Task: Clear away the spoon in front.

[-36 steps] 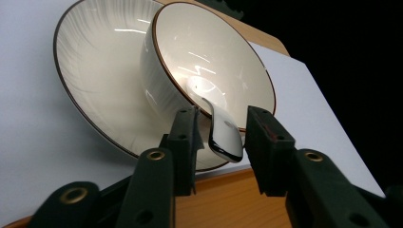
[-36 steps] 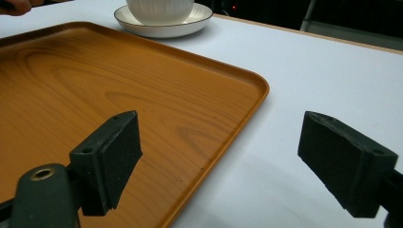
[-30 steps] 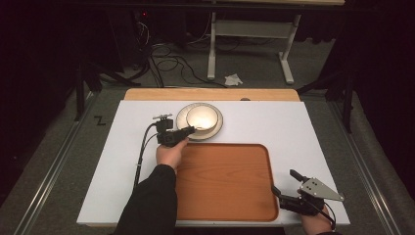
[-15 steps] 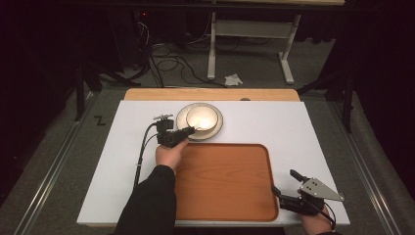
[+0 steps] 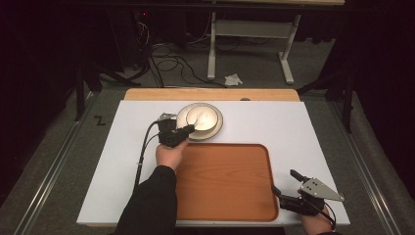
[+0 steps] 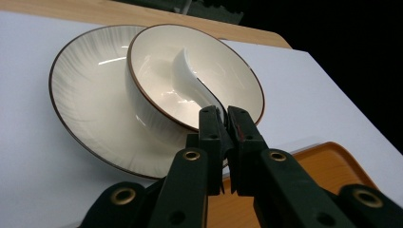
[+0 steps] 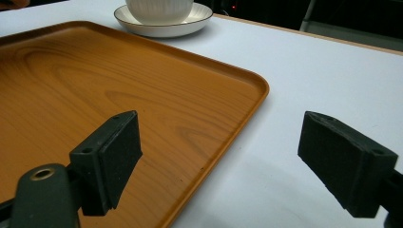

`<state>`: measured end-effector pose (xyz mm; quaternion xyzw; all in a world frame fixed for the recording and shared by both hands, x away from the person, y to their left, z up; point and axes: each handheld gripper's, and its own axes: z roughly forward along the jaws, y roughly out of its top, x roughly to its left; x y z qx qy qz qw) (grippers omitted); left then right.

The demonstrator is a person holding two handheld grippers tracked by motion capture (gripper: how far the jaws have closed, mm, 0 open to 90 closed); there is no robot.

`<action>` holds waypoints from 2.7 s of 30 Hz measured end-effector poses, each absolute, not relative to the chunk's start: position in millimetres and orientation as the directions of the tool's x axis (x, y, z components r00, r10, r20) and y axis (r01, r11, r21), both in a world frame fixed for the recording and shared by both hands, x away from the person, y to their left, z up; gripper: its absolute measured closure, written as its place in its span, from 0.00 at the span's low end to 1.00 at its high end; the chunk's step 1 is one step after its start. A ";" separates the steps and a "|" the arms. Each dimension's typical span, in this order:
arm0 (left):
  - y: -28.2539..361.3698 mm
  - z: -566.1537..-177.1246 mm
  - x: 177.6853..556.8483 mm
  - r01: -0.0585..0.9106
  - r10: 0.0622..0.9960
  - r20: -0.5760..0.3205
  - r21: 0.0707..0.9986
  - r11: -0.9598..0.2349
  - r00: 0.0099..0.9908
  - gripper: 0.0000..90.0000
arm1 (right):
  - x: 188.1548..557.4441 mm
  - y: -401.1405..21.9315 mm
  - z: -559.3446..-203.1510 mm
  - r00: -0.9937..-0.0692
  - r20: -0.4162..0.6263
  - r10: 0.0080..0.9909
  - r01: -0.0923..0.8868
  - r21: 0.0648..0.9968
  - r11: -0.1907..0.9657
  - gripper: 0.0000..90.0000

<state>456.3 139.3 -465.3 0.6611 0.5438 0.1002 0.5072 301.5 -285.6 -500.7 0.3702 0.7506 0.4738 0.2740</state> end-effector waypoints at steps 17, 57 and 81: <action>137.1 -448.4 432.5 0.507 0.837 -0.274 0.862 -0.005 0.474 0.95 | 301.1 -284.4 -500.6 -0.578 -0.065 0.814 0.294 0.913 0.282 0.17; 182.1 -444.2 325.5 0.407 0.791 -0.246 0.913 -0.005 0.561 0.95 | 300.9 -283.1 -501.5 -0.576 -0.071 0.814 0.297 0.910 0.290 0.17; 185.9 -477.0 267.0 0.392 0.767 -0.252 0.920 0.001 0.590 0.95 | 301.6 -281.9 -501.9 -0.573 -0.070 0.817 0.304 0.907 0.291 0.17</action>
